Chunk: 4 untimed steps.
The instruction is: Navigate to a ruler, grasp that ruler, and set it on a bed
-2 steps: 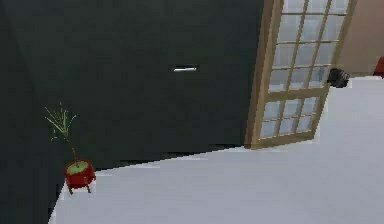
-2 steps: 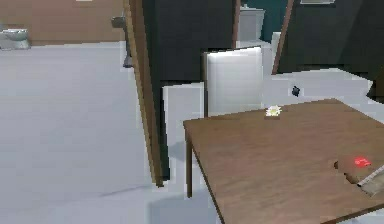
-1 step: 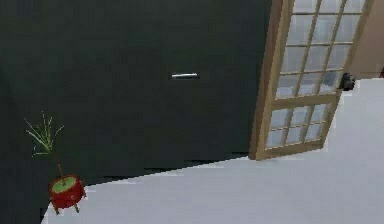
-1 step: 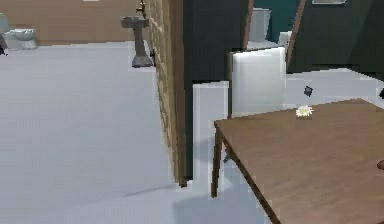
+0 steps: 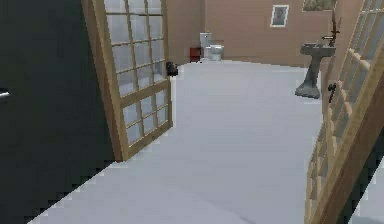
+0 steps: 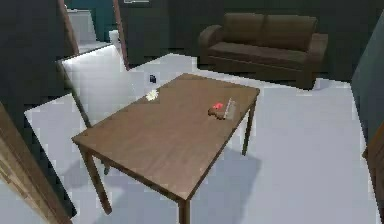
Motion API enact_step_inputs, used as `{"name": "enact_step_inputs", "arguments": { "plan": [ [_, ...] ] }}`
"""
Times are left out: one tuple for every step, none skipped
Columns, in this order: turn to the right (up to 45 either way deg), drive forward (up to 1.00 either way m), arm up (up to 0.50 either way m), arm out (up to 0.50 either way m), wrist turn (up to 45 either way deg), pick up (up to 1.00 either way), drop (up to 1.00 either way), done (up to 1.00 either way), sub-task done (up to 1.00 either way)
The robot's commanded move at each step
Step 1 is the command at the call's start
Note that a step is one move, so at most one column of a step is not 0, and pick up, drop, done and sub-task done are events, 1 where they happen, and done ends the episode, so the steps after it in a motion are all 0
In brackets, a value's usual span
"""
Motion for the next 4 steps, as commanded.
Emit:
{"name": "enact_step_inputs", "arguments": {
  "plan": [
    [27.0, 0.0, 0.0, 0.0, 0.0, 0.0, 0.0, 0.0, 0.0],
    [0.0, 0.65, 0.0, 0.0, 0.0, 0.0, 0.0, 0.0, 0.0],
    [45.0, 0.0, 0.0, 0.0, 0.0, 0.0, 0.0, 0.0, 0.0],
    [45.0, 0.0, 0.0, 0.0, 0.0, 0.0, 0.0, 0.0, 0.0]
  ]
}}
